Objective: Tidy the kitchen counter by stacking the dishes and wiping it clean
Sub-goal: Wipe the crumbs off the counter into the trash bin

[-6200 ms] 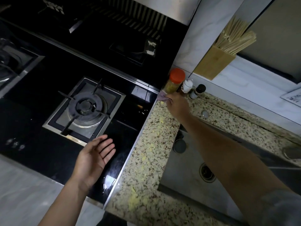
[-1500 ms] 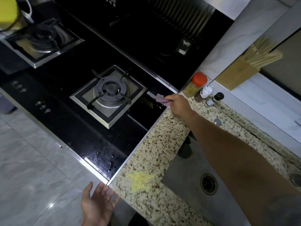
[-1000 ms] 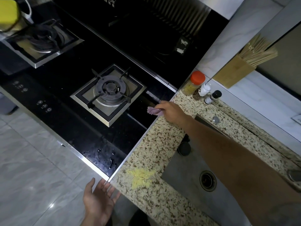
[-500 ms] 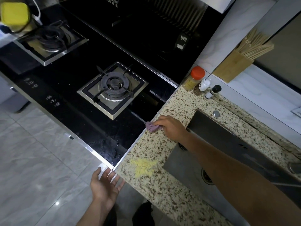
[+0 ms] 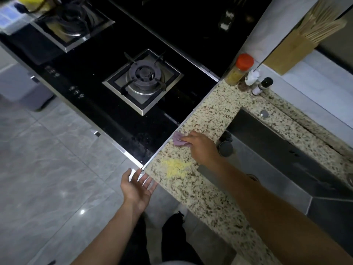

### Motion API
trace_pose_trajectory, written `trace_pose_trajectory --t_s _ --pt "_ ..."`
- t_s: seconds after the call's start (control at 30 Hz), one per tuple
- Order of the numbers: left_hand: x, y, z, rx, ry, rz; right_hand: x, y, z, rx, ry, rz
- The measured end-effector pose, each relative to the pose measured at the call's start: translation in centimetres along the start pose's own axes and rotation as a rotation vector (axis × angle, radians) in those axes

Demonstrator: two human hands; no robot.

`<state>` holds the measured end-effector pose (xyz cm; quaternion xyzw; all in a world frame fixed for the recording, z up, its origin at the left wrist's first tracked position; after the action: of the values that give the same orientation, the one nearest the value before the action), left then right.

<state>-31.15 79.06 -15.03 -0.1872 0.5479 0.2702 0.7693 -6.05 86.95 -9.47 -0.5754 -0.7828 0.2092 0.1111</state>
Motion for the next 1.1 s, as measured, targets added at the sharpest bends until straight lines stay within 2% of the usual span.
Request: trace_pose_trajectory --t_s 0.2,0.33,0.63,0.8,0.93,1.1 --pt "0.2 -0.3 0.2 -0.04 0.02 -0.012 -2.2 -2.8 1.3 0.021 0.034 0.006" --pt "0.6 -0.2 -0.1 -0.039 0.011 -0.021 -3.0 -3.6 1.7 0.041 0.0 0.022" --pt "0.6 0.0 -0.2 -0.045 -0.045 -0.044 1.7 -2.7 -1.3 0.142 0.028 -0.047" --pt "0.7 0.0 -0.3 -0.023 -0.06 -0.054 3.2 -4.4 -0.6 0.14 -0.088 -0.137" --pt "0.7 0.3 -0.4 -0.006 -0.067 -0.06 3.0 -5.3 0.4 0.133 -0.094 -0.113" --pt "0.5 0.4 -0.2 0.008 -0.085 -0.075 2.7 -7.0 0.9 0.141 -0.138 -0.189"
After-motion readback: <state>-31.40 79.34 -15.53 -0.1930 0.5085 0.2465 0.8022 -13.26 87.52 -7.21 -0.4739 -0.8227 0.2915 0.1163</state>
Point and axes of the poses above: each hand's wrist, its own x-axis towards the middle knuckle, its own z-axis out of the palm, y = z × x, the point moved 5 cm from there along x, towards the middle knuckle, and after that the axes turned 15 degrees about -z, right-handed, at the moved point
